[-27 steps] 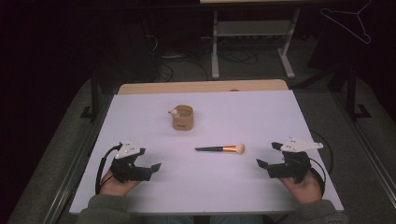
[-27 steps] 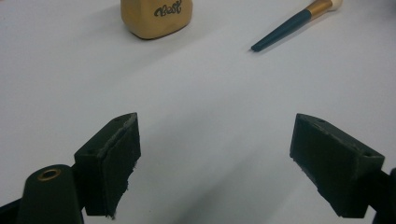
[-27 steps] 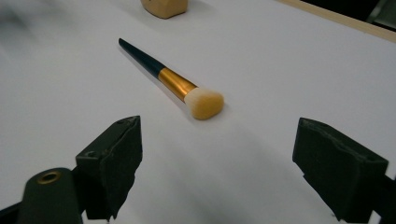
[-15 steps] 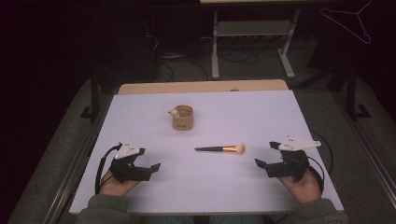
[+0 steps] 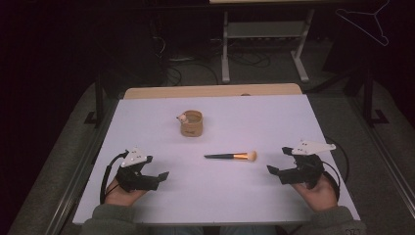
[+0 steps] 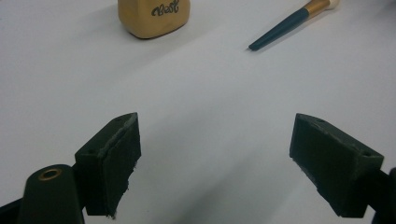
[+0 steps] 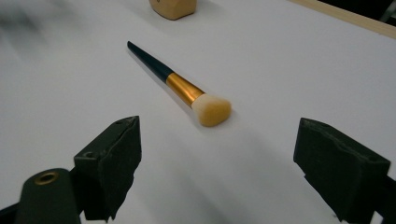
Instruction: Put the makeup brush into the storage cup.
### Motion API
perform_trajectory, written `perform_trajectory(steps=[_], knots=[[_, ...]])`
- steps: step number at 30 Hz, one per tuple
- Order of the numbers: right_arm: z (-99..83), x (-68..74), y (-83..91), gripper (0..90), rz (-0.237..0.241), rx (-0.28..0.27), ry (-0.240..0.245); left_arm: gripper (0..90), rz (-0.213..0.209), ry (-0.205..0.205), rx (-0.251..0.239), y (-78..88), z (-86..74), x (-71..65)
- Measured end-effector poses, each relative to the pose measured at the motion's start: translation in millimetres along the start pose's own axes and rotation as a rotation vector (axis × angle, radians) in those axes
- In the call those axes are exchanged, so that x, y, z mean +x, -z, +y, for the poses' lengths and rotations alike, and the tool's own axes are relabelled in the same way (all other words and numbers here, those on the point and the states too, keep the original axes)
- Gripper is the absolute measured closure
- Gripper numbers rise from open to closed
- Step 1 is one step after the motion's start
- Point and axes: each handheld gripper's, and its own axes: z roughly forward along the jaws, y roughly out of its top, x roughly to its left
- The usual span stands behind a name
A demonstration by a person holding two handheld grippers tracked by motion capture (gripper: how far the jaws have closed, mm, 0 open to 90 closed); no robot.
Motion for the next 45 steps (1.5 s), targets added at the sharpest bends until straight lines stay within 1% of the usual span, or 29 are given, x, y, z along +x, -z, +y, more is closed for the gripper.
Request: perform_trajectory(steps=[2,6,8,9,11,12,13,15,17,22,24,25,26,27,29,30,31,32,33,34,35,36,37,38,40,42,43,44,45], knots=[[5.3,-2.7,0.9,14.1,0.002,0.002,0.01,16.1,-0.001,0.014,-0.001,-0.2,-0.4,-0.6],[9.2,-4.5,1.1,14.2,0.004,0.005,0.016,16.1,-0.003,0.015,-0.003,0.2,-0.5,-0.3],[12.5,-5.5,0.8,14.1,0.01,0.01,0.015,16.1,-0.003,0.015,0.002,0.6,-0.2,-0.2],[16.5,-6.9,-0.1,14.0,0.017,0.024,0.022,16.1,-0.003,0.013,-0.001,0.2,0.3,0.0],[18.3,-7.2,-0.7,14.0,0.02,0.024,0.025,16.1,-0.004,0.015,-0.002,0.0,0.3,-0.2],[21.0,-7.9,-1.5,14.0,0.021,0.029,0.033,16.1,-0.004,0.018,-0.002,0.0,0.4,-0.3],[28.0,-9.5,-3.2,13.7,0.031,0.043,0.049,16.1,-0.004,0.017,-0.003,0.0,0.6,-0.3],[31.2,-10.1,-4.0,13.7,0.032,0.051,0.053,16.1,-0.005,0.017,-0.005,-0.2,0.7,-0.3],[38.2,-11.1,-6.2,13.7,0.036,0.065,0.066,16.2,-0.006,0.003,0.009,0.6,0.9,0.8],[56.8,-11.0,-14.5,13.7,0.06,0.1,0.101,16.3,-0.008,-0.007,0.008,-0.1,1.5,0.7],[64.6,-10.2,-20.0,13.7,0.07,0.129,0.121,16.3,-0.008,-0.007,0.007,-0.2,1.7,0.7],[71.9,-9.7,-26.1,13.8,0.076,0.153,0.14,16.3,-0.009,-0.012,0.006,-0.3,1.9,1.0],[71.9,-9.7,-26.1,13.8,0.076,0.153,0.14,16.3,-0.009,-0.012,0.006,-0.3,1.9,1.0],[75.6,-9.5,-29.4,14.0,0.084,0.165,0.151,16.3,-0.01,-0.002,-0.004,-1.0,1.8,0.3],[81.9,-8.6,-36.9,14.1,0.101,0.19,0.167,16.2,-0.012,-0.006,-0.002,-1.1,2.0,0.6],[87.3,-7.8,-44.9,14.5,0.105,0.21,0.195,16.3,-0.014,-0.002,-0.001,-1.3,2.0,0.3],[87.3,-7.8,-44.9,14.5,0.105,0.21,0.195,16.2,-0.014,-0.002,-0.001,-1.3,2.0,0.3],[90.0,-7.4,-48.7,14.7,0.111,0.222,0.202,16.2,-0.015,-0.001,-0.001,-1.4,2.1,0.2],[93.2,-7.4,-54.0,14.8,0.116,0.231,0.222,16.2,-0.015,-0.001,-0.001,-1.5,2.3,0.3],[95.0,-6.7,-56.9,15.2,0.12,0.239,0.227,16.2,-0.016,0.0,-0.002,-1.6,2.4,0.2],[99.7,-4.8,-64.6,15.9,0.14,0.253,0.241,16.2,-0.018,0.002,-0.002,-1.8,2.5,0.3],[101.3,-4.2,-67.6,16.0,0.14,0.262,0.255,16.3,-0.018,0.002,-0.002,-1.8,2.5,0.3],[101.3,-4.2,-67.6,16.0,0.14,0.262,0.255,16.3,-0.018,-0.005,0.005,-1.5,2.7,0.8],[105.4,-2.2,-76.7,17.2,0.153,0.276,0.285,16.3,-0.019,-0.003,0.004,-1.6,2.7,0.8],[108.4,-0.2,-84.8,18.3,0.171,0.294,0.305,16.2,-0.021,-0.008,0.002,-2.2,2.7,1.0],[110.5,1.4,-93.9,19.6,0.187,0.318,0.323,16.3,-0.023,-0.008,0.003,-2.2,2.8,1.0],[110.5,1.4,-93.9,19.6,0.187,0.318,0.323,16.3,-0.024,-0.007,0.003,-2.3,2.8,0.9],[111.5,2.6,-103.1,20.8,0.203,0.335,0.341,16.3,-0.024,-0.009,0.004,-2.3,2.8,1.1],[111.5,2.6,-103.1,20.8,0.203,0.335,0.341,16.3,-0.024,-0.009,0.004,-2.4,2.7,1.2]])
